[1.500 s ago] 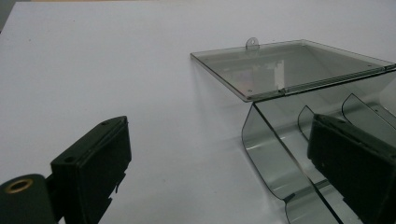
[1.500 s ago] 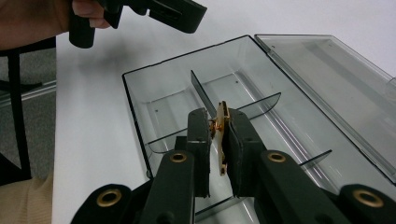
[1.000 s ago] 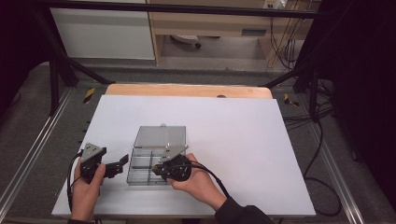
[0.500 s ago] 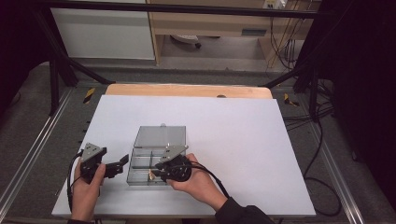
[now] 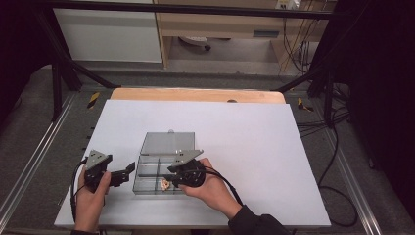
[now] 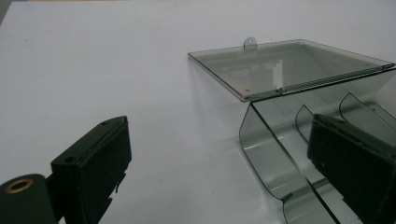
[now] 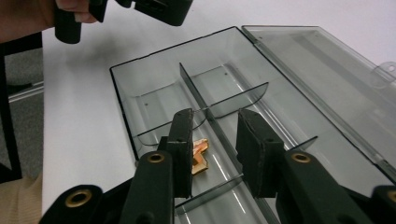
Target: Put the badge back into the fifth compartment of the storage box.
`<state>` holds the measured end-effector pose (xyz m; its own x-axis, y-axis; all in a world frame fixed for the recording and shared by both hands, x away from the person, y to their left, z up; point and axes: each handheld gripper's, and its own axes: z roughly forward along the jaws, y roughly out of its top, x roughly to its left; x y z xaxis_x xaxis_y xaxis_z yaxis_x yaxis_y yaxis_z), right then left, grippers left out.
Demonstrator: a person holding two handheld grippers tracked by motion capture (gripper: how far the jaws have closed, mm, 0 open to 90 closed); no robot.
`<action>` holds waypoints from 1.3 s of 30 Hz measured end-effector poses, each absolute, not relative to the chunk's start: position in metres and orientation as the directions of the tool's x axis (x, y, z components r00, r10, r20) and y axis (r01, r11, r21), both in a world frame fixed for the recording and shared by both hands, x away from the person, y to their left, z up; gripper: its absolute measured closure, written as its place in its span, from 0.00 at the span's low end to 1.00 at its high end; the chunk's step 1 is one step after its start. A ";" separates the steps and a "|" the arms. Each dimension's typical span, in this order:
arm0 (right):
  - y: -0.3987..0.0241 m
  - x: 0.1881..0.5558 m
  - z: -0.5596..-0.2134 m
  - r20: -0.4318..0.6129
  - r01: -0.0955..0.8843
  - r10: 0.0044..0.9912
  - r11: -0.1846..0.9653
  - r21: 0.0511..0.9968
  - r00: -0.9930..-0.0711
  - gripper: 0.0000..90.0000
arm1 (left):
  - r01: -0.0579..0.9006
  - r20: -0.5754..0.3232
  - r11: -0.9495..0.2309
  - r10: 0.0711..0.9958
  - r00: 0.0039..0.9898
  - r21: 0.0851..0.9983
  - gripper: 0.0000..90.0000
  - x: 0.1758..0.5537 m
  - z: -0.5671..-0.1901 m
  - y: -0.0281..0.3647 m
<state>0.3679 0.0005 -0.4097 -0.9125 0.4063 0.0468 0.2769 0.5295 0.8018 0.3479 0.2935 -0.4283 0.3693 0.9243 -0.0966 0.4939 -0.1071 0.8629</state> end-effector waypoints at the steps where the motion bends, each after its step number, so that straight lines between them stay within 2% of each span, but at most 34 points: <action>1: 0.000 0.368 -0.409 0.048 0.282 0.414 0.525 0.803 -0.909 0.72 | 0.493 -0.096 -0.108 0.924 0.369 0.863 0.07 0.348 -0.428 0.294; 13: -0.015 0.379 -0.408 0.059 0.336 0.516 0.462 0.821 -0.855 0.53 | 0.490 -0.097 -0.106 0.924 0.370 0.865 0.07 0.347 -0.428 0.294; 29: -0.031 0.388 -0.400 0.065 0.368 0.586 0.416 0.831 -0.808 0.27 | 0.490 -0.100 -0.103 0.924 0.370 0.866 0.07 0.347 -0.427 0.294; 36: -0.040 0.394 -0.398 0.076 0.394 0.624 0.390 0.832 -0.778 0.11 | 0.488 -0.099 -0.107 0.921 0.377 0.866 0.07 0.347 -0.427 0.294; 39: -0.043 0.397 -0.397 0.077 0.396 0.638 0.375 0.839 -0.766 0.08 | 0.487 -0.099 -0.106 0.921 0.376 0.867 0.07 0.347 -0.427 0.294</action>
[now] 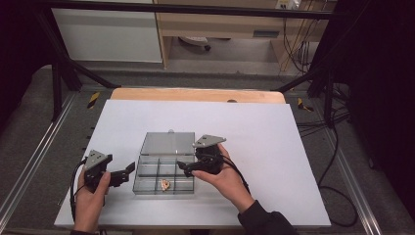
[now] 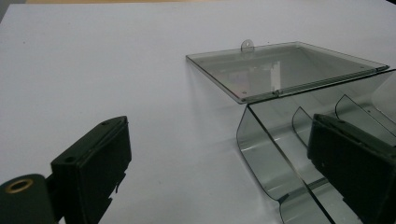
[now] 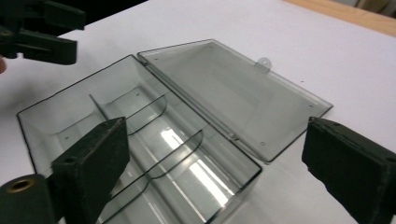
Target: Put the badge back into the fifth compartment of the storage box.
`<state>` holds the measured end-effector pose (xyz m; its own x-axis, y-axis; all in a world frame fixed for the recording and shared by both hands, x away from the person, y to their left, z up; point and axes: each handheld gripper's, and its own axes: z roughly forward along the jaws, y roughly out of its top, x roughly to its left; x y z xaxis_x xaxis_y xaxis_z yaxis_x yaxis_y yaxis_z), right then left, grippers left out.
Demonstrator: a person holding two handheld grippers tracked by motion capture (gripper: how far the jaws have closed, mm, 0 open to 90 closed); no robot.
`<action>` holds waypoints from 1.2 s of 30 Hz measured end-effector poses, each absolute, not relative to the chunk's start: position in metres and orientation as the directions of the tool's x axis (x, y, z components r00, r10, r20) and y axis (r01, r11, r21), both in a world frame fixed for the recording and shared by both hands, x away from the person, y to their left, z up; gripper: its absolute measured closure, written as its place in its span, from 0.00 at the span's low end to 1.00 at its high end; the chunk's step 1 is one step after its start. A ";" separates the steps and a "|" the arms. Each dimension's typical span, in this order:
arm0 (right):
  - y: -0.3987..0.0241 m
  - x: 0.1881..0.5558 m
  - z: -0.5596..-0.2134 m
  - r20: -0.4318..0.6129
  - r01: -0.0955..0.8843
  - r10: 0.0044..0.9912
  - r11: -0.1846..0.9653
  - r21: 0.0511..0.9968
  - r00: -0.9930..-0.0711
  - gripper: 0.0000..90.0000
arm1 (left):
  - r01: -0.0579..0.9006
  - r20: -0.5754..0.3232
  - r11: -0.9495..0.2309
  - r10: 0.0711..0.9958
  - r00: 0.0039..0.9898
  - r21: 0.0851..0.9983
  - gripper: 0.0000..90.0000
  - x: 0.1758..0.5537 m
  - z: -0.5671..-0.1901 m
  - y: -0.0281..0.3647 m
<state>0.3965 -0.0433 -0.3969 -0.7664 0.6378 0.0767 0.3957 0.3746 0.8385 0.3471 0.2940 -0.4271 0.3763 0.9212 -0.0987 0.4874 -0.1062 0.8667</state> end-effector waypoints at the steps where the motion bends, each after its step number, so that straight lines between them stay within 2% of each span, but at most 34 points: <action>1: -0.045 0.398 -0.397 0.072 0.395 0.646 0.371 0.841 -0.760 0.07 | 0.487 -0.099 -0.106 0.921 0.376 0.867 0.07 0.347 -0.427 0.294; 36: -0.091 0.419 -0.405 0.099 0.451 0.721 0.313 0.836 -0.686 0.05 | 0.494 -0.099 -0.119 0.914 0.393 0.861 0.07 0.348 -0.428 0.292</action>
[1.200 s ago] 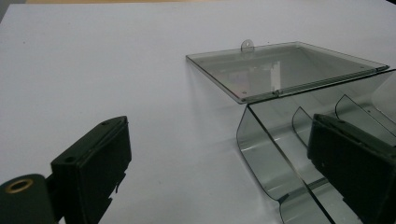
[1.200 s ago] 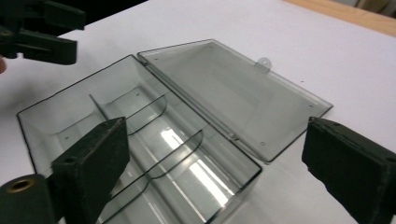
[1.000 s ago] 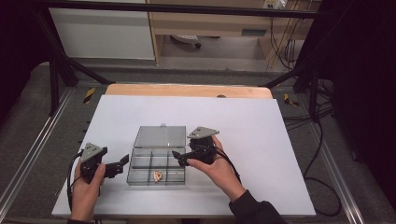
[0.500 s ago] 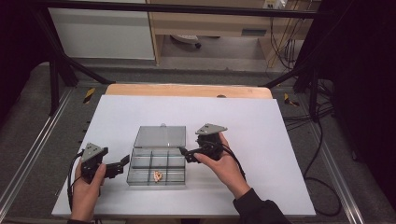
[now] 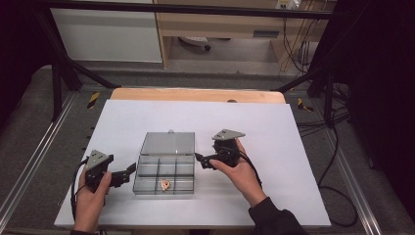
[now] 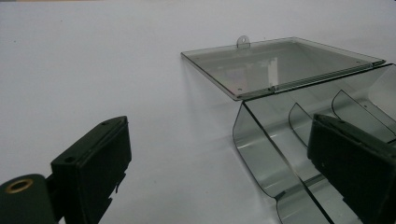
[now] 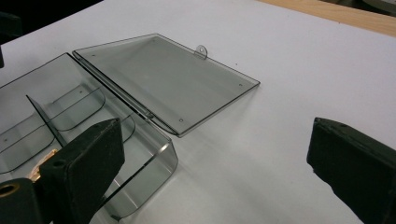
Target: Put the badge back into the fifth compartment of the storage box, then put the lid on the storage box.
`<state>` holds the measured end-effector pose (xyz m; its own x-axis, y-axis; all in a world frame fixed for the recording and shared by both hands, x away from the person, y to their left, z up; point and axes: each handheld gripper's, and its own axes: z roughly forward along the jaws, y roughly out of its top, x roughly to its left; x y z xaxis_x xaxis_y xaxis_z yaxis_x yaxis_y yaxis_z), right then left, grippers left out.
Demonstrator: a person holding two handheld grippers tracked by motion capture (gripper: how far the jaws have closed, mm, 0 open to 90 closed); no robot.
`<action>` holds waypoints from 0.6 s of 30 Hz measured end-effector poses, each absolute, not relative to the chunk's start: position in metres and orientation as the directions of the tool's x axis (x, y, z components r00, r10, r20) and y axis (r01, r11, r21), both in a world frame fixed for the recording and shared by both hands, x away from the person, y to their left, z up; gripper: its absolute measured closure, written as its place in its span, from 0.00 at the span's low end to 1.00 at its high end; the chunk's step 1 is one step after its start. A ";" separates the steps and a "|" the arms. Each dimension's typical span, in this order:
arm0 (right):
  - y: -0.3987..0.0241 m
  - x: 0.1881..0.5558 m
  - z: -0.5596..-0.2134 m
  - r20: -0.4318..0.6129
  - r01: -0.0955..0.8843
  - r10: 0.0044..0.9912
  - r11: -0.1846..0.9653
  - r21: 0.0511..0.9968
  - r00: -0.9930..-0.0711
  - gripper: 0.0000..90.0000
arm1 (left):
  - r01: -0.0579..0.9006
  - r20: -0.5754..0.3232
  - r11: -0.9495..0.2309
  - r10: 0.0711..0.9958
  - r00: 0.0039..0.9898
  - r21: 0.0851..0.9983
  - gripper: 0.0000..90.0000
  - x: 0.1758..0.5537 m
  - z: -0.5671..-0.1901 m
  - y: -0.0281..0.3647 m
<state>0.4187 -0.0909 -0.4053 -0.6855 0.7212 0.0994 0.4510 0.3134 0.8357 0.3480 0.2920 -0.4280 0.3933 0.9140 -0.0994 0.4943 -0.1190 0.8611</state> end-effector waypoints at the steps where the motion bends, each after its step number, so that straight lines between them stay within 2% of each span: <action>1: -0.092 0.419 -0.406 0.098 0.452 0.723 0.314 0.835 -0.684 0.05 | 0.496 -0.100 -0.120 0.913 0.395 0.860 0.07 0.348 -0.428 0.292; 11: -0.100 0.423 -0.419 0.106 0.485 0.733 0.327 0.811 -0.671 0.07 | 0.491 -0.110 -0.117 0.905 0.411 0.863 0.07 0.353 -0.430 0.300; 15: -0.105 0.423 -0.426 0.099 0.497 0.738 0.342 0.797 -0.668 0.17 | 0.492 -0.125 -0.108 0.901 0.416 0.864 0.10 0.363 -0.429 0.308; 18: -0.107 0.423 -0.429 0.097 0.497 0.735 0.349 0.794 -0.671 0.27 | 0.495 -0.099 -0.141 0.899 0.428 0.857 0.16 0.371 -0.428 0.313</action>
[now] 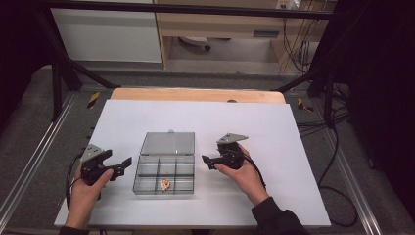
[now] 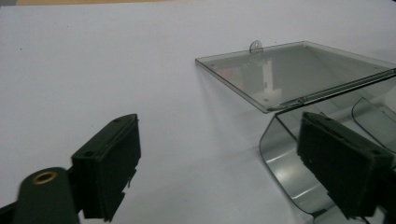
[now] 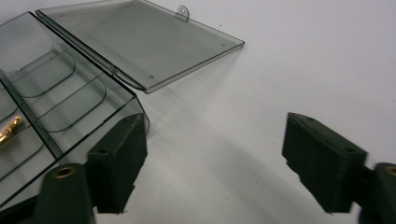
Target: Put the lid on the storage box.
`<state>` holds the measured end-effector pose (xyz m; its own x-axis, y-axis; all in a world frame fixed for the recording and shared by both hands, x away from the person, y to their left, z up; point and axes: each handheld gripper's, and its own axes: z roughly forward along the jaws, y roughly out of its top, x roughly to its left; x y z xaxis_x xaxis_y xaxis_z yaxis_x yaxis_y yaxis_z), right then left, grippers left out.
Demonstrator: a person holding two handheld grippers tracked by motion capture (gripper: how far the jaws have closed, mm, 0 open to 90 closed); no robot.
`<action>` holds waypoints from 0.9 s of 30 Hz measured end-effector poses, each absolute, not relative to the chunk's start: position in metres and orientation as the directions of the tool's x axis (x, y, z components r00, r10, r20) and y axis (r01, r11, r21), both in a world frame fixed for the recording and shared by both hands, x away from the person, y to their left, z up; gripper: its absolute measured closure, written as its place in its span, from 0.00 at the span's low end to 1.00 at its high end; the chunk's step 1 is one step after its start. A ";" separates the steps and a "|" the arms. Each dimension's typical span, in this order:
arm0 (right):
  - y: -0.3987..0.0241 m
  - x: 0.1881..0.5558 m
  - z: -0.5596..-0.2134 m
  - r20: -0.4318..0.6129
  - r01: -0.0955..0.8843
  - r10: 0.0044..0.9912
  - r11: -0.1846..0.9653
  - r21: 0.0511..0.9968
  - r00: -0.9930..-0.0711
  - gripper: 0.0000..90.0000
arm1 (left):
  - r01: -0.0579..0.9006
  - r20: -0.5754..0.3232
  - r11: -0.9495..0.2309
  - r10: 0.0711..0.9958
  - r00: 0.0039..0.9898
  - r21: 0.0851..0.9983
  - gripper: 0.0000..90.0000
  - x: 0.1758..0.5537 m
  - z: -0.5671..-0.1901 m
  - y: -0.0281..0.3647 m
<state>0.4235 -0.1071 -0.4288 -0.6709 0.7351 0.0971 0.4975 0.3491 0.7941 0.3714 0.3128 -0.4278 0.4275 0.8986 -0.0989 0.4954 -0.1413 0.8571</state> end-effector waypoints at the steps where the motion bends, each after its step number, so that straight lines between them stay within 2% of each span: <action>1: -0.108 0.424 -0.430 0.086 0.491 0.735 0.355 0.795 -0.672 0.31 | 0.500 -0.096 -0.155 0.893 0.440 0.852 0.18 0.374 -0.428 0.313; 5: -0.109 0.425 -0.432 0.078 0.486 0.740 0.355 0.798 -0.668 0.50 | 0.504 -0.067 -0.213 0.874 0.482 0.837 0.32 0.385 -0.429 0.315; 9: -0.108 0.427 -0.435 0.065 0.477 0.737 0.366 0.799 -0.673 0.69 | 0.482 -0.097 -0.202 0.845 0.526 0.852 0.60 0.392 -0.430 0.315; 13: -0.107 0.433 -0.439 0.063 0.471 0.730 0.369 0.801 -0.680 0.84 | 0.478 -0.084 -0.242 0.821 0.565 0.845 0.82 0.399 -0.431 0.311; 16: -0.103 0.439 -0.442 0.049 0.458 0.715 0.392 0.798 -0.697 0.91 | 0.488 -0.080 -0.272 0.806 0.586 0.829 0.93 0.406 -0.433 0.306; 20: -0.095 0.448 -0.445 0.037 0.448 0.691 0.425 0.787 -0.722 0.97 | 0.515 -0.084 -0.295 0.802 0.591 0.804 0.99 0.416 -0.439 0.303; 27: -0.078 0.462 -0.455 0.044 0.449 0.657 0.462 0.765 -0.752 1.00 | 0.560 -0.107 -0.312 0.799 0.592 0.767 1.00 0.427 -0.451 0.299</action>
<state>0.4616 -0.0785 -0.4549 -0.7523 0.6574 0.0444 0.4486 0.4617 0.7653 0.4273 0.2994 -0.4506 0.5918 0.7989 -0.1073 0.5605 -0.3122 0.7671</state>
